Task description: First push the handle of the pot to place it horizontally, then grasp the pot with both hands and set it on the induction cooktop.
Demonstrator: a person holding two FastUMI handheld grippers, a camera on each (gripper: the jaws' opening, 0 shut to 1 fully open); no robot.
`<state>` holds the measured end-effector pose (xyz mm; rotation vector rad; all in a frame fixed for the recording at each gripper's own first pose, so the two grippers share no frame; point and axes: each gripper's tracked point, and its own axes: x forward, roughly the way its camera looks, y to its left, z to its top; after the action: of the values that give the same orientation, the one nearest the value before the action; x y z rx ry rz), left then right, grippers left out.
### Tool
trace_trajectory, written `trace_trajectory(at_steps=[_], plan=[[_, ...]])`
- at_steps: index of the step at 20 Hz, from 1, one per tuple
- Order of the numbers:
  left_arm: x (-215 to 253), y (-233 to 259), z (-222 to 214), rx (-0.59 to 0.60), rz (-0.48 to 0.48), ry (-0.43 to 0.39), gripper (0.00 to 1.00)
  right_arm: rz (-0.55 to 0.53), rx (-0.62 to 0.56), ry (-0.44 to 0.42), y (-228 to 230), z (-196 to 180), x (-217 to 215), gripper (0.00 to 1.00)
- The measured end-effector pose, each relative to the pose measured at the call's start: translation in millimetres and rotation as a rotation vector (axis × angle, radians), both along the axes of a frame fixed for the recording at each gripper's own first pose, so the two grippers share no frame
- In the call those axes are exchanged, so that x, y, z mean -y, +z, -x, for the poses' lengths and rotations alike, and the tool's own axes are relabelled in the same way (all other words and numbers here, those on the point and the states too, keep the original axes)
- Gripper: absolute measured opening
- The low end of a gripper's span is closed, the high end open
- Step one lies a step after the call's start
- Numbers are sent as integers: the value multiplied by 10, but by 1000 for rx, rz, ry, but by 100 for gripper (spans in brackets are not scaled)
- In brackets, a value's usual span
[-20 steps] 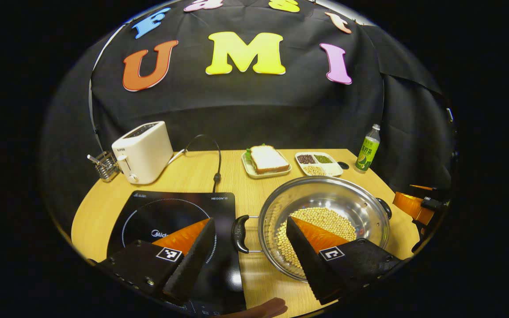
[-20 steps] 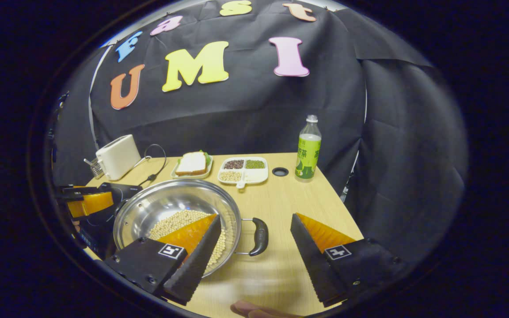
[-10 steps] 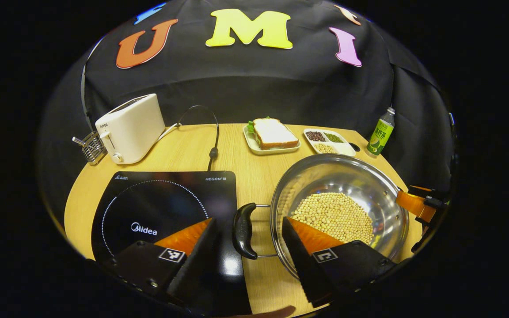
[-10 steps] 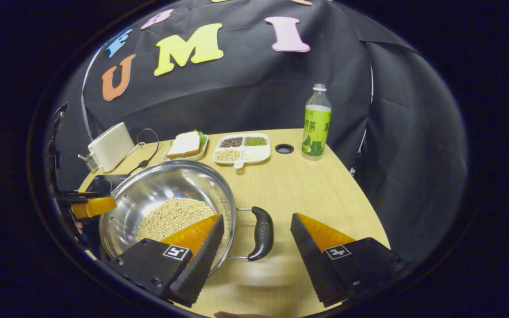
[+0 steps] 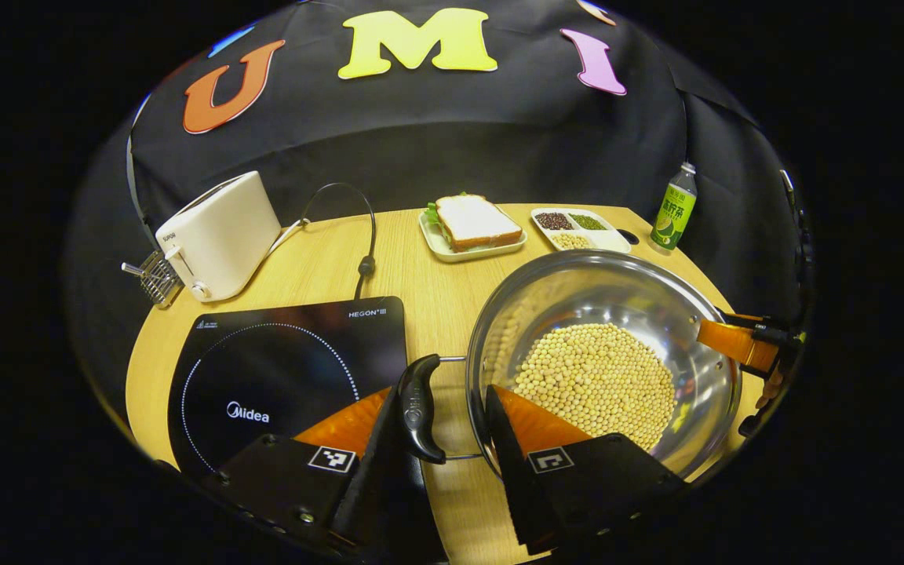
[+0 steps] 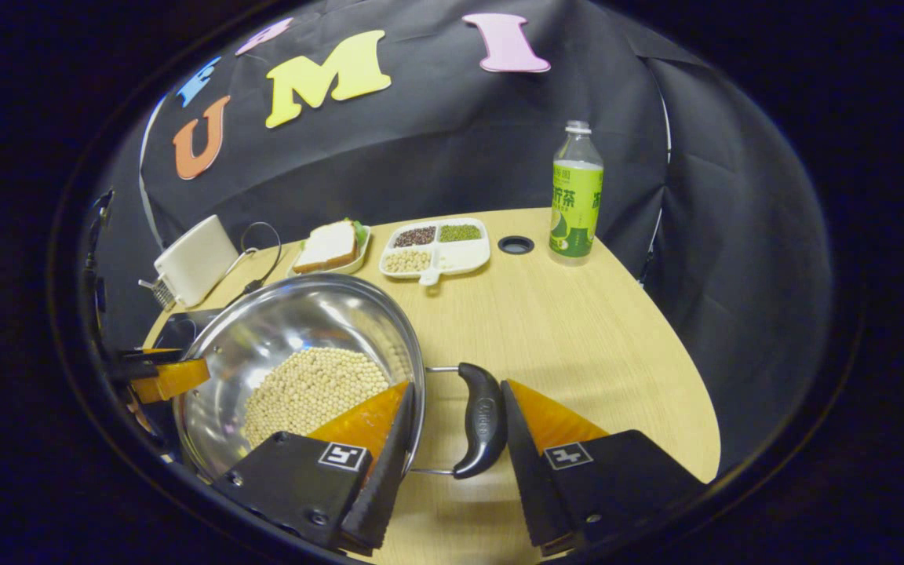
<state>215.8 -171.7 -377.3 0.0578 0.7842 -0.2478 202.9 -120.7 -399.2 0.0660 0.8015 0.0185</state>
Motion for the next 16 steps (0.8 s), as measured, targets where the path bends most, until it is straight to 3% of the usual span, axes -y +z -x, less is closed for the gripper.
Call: trace_trajectory(at_steps=[4, 5, 6, 10, 16], plan=[[2, -3, -13, 30, 26, 8, 63, -42, -13, -1, -64, 2, -15, 66], [3, 3, -9, 33, 37, 12, 50, -48, -17, 3, -85, 8, -22, 66], [-3, 12, -16, 45, 41, 17, 60, -46, -20, 15, -89, 9, -27, 66], [13, 15, -19, 57, 57, 48, 57, -31, -24, 27, -89, -6, -4, 66], [206, 53, 149, 55, 89, 11, 54, 1, 2, -34, 100, 176, 200, 60]])
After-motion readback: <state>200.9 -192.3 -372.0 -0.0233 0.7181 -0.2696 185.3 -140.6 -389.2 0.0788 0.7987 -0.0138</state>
